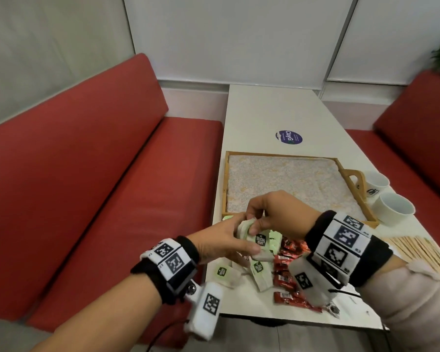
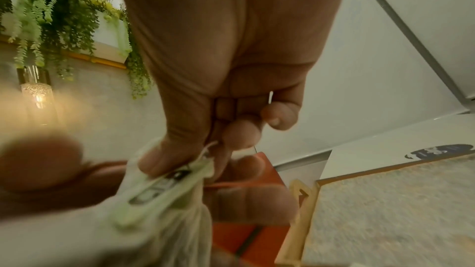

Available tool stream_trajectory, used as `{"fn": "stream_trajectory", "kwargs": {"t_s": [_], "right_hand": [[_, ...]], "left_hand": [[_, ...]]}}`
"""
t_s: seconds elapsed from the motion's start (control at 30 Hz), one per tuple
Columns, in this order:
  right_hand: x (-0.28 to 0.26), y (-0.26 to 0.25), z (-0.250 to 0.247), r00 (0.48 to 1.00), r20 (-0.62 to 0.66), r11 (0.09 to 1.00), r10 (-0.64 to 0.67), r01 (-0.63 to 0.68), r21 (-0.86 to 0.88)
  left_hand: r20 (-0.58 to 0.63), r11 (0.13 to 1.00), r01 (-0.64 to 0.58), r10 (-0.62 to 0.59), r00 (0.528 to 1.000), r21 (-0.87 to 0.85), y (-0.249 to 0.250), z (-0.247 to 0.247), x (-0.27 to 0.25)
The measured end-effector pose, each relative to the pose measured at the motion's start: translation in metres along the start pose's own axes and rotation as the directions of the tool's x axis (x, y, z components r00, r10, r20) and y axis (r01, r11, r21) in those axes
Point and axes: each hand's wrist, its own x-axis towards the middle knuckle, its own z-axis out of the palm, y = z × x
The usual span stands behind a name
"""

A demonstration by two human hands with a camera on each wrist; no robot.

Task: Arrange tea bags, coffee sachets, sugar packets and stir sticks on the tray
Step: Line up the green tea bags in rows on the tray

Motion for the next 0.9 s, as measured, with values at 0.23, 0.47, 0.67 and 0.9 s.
{"fn": "stream_trajectory", "kwargs": {"t_s": [0.23, 0.47, 0.67, 0.9], "right_hand": [[0.02, 0.013, -0.019, 0.993, -0.096, 0.998, 0.068, -0.066, 0.02], [0.052, 0.03, -0.024, 0.974, -0.126, 0.967, 0.19, -0.163, 0.194], [0.106, 0.057, -0.041, 0.949, -0.205, 0.915, 0.241, -0.152, 0.373], [0.19, 0.108, -0.063, 0.934, -0.194, 0.915, 0.301, -0.225, 0.334]], "left_hand": [[-0.002, 0.979, -0.023, 0.023, 1.0, -0.203, 0.01, -0.018, 0.019], [-0.259, 0.968, -0.148, 0.093, 0.962, -0.202, 0.029, -0.046, 0.044], [-0.397, 0.967, -0.151, 0.059, 0.916, -0.205, 0.044, -0.086, 0.081], [-0.522, 0.974, -0.105, -0.015, 0.853, -0.199, 0.056, -0.142, 0.134]]}}
